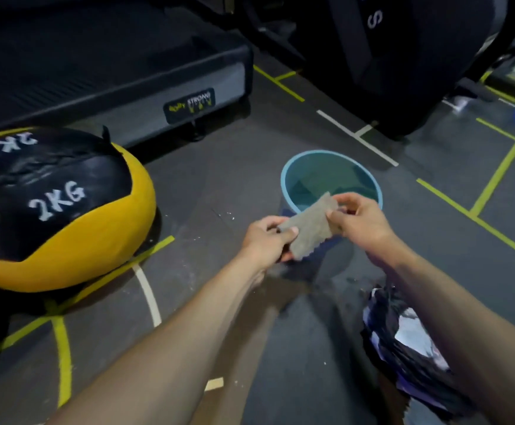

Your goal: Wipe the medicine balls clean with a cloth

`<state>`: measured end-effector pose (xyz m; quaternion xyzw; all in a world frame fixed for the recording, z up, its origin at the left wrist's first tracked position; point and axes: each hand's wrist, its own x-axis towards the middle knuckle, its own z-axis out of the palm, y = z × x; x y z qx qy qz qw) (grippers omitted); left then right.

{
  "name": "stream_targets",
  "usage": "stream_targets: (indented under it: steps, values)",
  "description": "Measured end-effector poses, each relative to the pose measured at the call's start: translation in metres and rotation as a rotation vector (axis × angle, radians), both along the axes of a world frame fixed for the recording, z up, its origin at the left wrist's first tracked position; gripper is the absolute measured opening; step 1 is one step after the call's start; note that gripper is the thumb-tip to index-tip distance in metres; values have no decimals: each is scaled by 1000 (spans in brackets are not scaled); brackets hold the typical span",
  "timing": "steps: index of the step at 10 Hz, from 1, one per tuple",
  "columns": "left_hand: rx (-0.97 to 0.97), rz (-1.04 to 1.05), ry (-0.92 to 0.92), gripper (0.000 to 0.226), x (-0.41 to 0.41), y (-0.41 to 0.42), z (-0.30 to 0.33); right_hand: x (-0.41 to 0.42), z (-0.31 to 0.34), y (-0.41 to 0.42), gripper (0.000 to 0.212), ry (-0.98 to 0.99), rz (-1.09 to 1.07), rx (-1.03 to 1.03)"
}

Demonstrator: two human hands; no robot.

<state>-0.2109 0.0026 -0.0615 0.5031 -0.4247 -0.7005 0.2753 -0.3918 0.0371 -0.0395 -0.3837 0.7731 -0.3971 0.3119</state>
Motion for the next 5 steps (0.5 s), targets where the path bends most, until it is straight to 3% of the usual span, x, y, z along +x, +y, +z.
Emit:
stream_targets:
  steps: [1,2,3,4,5]
  values:
    - [-14,13,9,13,-27,-30,-20,-18,-17,-35,19,133,-62,62]
    - [2,9,14,12,-36,-43,-38,-17,-26,-45,36,398,-35,178]
    - [55,-20,24,17,-31,-40,-50,-1,-27,-34,42,508,144,185]
    - [90,-21,-77,20,-4,-31,-45,16,-26,-25,35,489,231,222]
    - [207,15,-83,12,35,-7,-24,24,-9,-21,41,495,159,260]
